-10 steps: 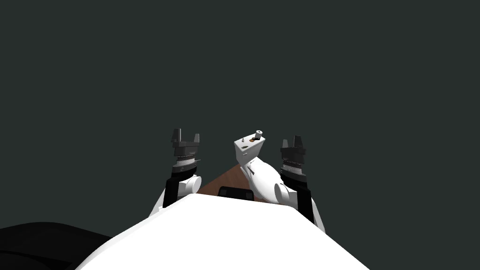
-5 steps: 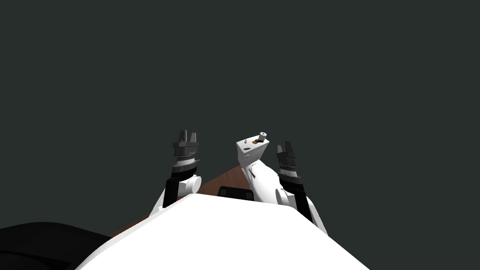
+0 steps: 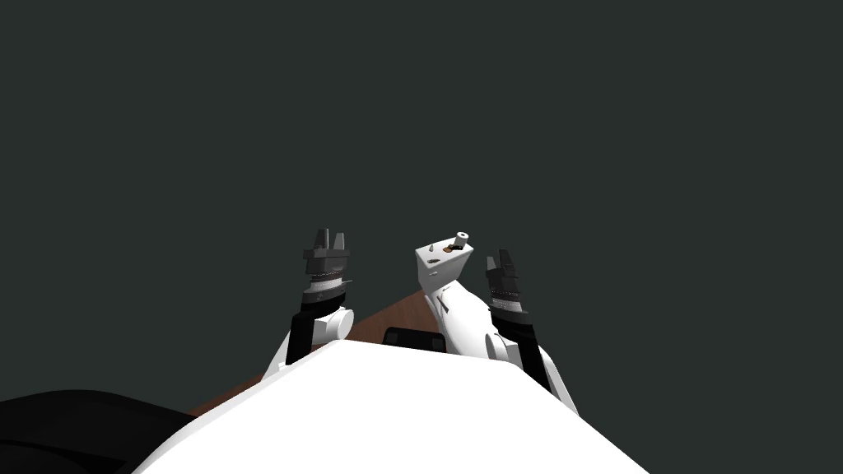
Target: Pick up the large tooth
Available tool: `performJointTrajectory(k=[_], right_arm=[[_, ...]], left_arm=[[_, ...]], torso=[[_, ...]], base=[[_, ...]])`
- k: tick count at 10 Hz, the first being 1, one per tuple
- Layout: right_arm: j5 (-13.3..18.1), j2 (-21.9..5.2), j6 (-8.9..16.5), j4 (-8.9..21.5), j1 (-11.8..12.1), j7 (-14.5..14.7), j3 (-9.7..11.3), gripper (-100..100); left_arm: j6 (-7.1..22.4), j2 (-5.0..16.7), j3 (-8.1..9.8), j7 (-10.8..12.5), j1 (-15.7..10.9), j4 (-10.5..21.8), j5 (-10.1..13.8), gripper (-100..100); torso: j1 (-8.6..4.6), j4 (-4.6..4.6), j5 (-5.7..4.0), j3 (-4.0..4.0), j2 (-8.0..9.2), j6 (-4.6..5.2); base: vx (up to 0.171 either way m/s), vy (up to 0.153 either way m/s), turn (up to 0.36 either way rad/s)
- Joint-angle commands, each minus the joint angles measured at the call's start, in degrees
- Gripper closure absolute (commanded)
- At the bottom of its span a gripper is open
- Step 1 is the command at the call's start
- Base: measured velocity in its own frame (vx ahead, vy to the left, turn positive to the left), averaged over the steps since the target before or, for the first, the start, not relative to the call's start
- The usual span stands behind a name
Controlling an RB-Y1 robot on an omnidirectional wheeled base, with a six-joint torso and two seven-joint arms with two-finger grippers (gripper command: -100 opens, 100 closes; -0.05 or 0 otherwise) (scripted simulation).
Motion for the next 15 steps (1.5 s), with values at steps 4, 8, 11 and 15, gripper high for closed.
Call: performJointTrajectory(k=[4, 8, 11, 15], right_arm=[[0.0, 0.0, 0.0, 0.0, 0.0, 0.0, 0.0, -100], [-0.1, -6.0, -2.0, 1.4, 2.2, 0.2, 2.9, -100], [-0.5, -11.2, -3.9, 4.2, 4.4, 0.9, 6.3, -100], [-1.0, -16.5, -5.3, 7.1, 6.0, 1.9, 9.0, -100]], left_arm=[[0.0, 0.0, 0.00, 0.0, 0.0, 0.0, 0.0, 0], [0.0, 0.0, -0.01, 0.0, 0.0, 0.0, 0.0, 0], [0.0, 0.0, -0.01, 0.0, 0.0, 0.0, 0.0, 0], [0.0, 0.0, -0.01, 0.0, 0.0, 0.0, 0.0, 0]], torso=[[-0.04, 0.01, -0.01, 0.02, 0.03, -0.01], [0.09, 0.10, 0.02, 0.26, 0.46, -0.02], [0.06, 0.12, 0.02, 0.32, 0.56, -0.02], [0.02, 0.08, 0.01, 0.22, 0.37, -0.03]], base=[[0.000, 0.000, -0.001], [-0.096, 0.030, 0.152], [-0.132, 0.029, 0.269], [-0.076, 0.023, 0.181]])
